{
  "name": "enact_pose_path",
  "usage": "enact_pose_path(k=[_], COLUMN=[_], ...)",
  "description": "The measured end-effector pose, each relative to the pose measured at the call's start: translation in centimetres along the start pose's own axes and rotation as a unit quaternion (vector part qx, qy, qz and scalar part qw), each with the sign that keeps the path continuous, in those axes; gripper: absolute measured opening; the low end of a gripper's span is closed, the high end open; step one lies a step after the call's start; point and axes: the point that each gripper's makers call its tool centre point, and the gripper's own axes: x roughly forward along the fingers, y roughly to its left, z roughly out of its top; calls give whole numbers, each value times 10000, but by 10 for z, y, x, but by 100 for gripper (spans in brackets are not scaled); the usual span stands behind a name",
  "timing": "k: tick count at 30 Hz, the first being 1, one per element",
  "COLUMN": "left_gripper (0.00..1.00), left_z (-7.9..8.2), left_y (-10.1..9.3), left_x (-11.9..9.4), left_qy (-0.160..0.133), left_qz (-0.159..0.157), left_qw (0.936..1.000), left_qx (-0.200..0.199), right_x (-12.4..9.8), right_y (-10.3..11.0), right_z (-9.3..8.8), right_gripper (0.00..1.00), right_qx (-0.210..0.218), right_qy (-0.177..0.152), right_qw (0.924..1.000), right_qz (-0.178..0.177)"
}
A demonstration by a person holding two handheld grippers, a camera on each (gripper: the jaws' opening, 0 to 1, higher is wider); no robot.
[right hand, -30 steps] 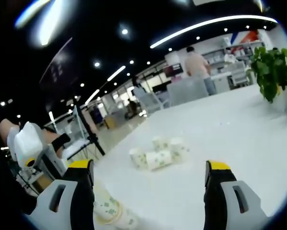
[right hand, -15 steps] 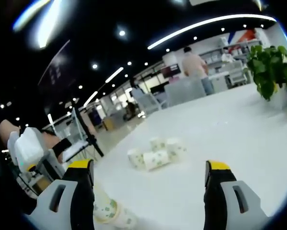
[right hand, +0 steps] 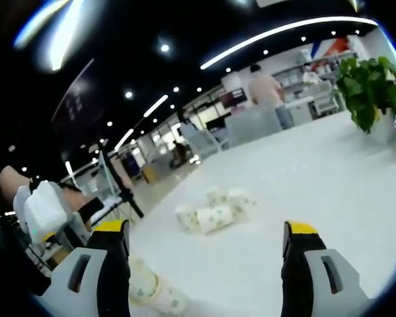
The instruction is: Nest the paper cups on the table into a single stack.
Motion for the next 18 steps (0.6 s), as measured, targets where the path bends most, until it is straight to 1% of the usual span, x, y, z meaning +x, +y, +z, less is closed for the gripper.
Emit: enact_pose_path(k=[6,9,10,14,16,18], left_gripper=[2,5,6,9,11,13], left_z=[0,1,2,0,-1,0], left_y=[0,0,0,-1,-4,-5], left_x=[2,2,2,2,3,2], left_qy=[-25,-52,-110,-134,-159,-265], left_qz=[-90,-85,-89,-82,-125,-115], left_qw=[9999,9999,9998,9996,9992,9986], left_qx=[-102,-135,-166,-220,-341,-450], right_x=[-1,-1,-1,0,1,1], right_y=[-4,-5,-5,-7,-6,-6], right_z=[-1,-1,-1,-2,-3,-5], right_gripper=[95,94,94,94,94,94], right_qx=[56,76,79,116,117,125], right_qy=[-30,-17,-23,-31,-12,5], right_qw=[10000,10000,10000,9999,9999,9999], right_qz=[-30,-34,-35,-42,-33,-33])
